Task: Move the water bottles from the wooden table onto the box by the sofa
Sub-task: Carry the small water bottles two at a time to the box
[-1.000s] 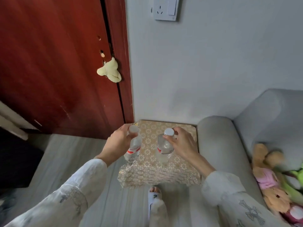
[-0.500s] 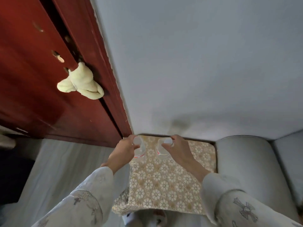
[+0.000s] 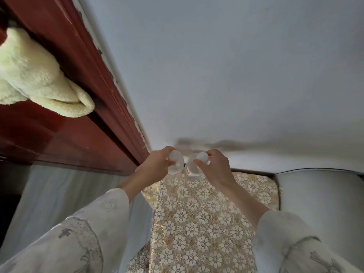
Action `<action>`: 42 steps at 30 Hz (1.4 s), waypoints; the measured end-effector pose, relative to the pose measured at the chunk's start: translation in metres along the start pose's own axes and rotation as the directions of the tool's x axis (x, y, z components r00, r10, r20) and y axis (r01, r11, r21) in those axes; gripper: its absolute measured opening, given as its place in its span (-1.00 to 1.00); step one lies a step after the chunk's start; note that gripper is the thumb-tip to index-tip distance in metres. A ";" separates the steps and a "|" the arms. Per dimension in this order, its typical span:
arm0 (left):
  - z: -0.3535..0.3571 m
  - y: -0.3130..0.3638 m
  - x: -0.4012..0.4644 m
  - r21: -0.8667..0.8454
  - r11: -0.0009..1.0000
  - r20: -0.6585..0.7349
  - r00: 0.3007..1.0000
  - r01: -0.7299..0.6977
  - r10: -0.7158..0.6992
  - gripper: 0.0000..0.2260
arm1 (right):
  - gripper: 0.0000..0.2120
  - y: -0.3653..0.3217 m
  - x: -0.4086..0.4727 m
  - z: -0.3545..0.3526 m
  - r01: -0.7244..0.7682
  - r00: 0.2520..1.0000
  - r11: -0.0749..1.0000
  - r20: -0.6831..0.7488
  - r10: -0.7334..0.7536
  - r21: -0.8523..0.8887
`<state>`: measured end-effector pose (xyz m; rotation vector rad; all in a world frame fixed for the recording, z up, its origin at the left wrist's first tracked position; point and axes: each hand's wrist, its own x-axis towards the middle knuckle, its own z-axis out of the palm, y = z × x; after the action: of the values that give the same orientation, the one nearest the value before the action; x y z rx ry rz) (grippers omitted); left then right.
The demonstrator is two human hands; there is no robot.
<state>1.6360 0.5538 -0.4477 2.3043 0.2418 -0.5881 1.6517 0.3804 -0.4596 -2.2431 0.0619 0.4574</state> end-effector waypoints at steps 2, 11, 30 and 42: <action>0.000 0.001 0.007 -0.026 1.000 -0.008 1.000 -0.018 0.018 -0.70 | -0.69 -0.003 0.007 0.003 0.013 1.000 1.000 -0.020 -0.014 -0.018; 0.006 -0.005 0.010 -0.081 0.993 -0.158 0.985 -0.089 0.075 -0.64 | -0.63 -0.006 0.005 0.015 0.037 0.992 0.999 -0.118 -0.038 -0.009; -0.008 -0.024 -0.289 -0.512 0.826 -0.323 0.839 0.235 -0.438 -0.80 | -0.67 -0.098 -0.183 -0.022 0.243 0.815 0.966 0.522 -0.252 0.088; 0.070 -0.033 -0.644 -0.864 0.451 -0.479 0.090 -0.224 -0.873 -0.82 | -0.81 -0.237 -0.435 0.067 0.524 0.133 0.792 0.889 -0.438 0.312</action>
<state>1.0362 0.5275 -0.2027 1.1629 1.5280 0.8679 1.2718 0.5399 -0.1764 -1.5266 -1.3256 1.3445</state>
